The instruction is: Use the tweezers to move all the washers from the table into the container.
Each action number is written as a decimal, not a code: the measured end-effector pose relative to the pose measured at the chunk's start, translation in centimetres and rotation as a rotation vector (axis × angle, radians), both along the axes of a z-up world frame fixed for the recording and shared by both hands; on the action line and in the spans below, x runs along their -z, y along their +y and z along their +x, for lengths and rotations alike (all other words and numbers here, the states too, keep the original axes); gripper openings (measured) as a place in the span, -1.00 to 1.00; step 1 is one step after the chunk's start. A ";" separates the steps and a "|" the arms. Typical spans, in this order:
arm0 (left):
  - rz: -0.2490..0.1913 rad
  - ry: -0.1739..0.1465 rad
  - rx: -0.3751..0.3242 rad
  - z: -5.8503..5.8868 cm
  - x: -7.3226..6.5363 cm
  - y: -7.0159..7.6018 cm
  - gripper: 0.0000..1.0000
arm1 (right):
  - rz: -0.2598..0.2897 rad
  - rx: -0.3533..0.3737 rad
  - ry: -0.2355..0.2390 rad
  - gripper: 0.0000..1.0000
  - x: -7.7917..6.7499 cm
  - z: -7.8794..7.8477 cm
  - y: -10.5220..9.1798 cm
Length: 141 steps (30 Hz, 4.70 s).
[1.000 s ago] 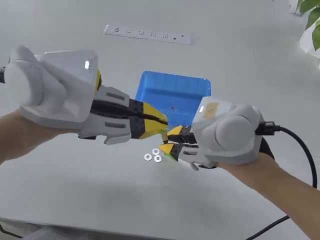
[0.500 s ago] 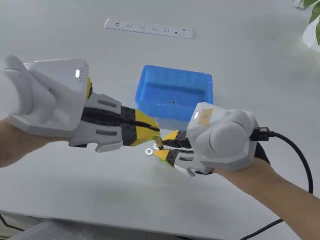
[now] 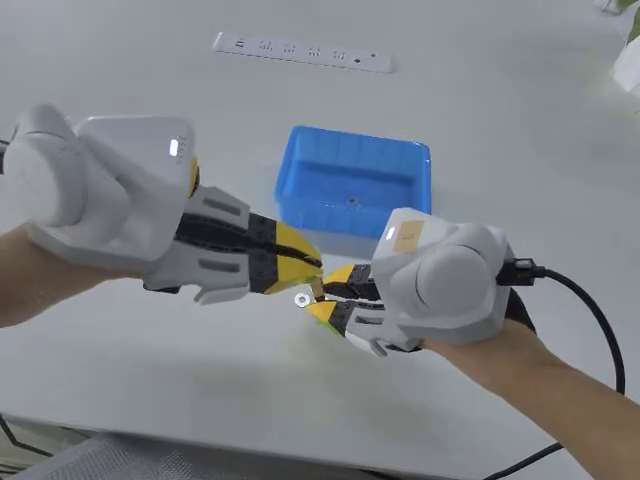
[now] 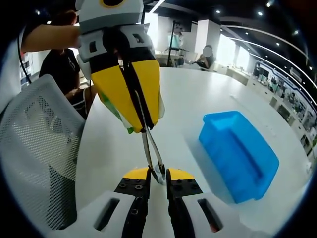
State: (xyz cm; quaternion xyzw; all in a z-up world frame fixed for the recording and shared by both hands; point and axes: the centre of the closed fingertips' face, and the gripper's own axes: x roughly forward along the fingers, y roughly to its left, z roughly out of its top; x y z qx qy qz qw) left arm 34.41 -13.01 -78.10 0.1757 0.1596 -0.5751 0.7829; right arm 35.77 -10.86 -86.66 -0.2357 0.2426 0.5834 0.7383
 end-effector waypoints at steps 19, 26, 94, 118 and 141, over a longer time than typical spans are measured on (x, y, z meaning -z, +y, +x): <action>0.024 0.025 0.014 0.3 0.3 -0.5 -0.91 | 0.015 0.008 0.024 -0.73 0.3 -0.1 0.2; 0.019 0.026 0.024 0.2 0.3 -0.8 -0.91 | 0.007 -0.002 0.018 -0.73 0.2 -0.1 -0.2; -0.061 -0.179 0.047 10.8 -5.9 -1.5 -0.91 | 0.049 0.135 -0.199 -0.79 -6.8 11.4 -1.3; -0.031 -0.092 0.036 12.8 -2.1 -1.7 -0.91 | 0.012 0.172 -0.094 -0.78 -3.1 12.8 -1.7; -0.048 -0.146 0.005 9.7 -5.9 -0.8 -0.91 | 0.065 0.173 -0.154 -0.76 -6.2 11.2 -1.5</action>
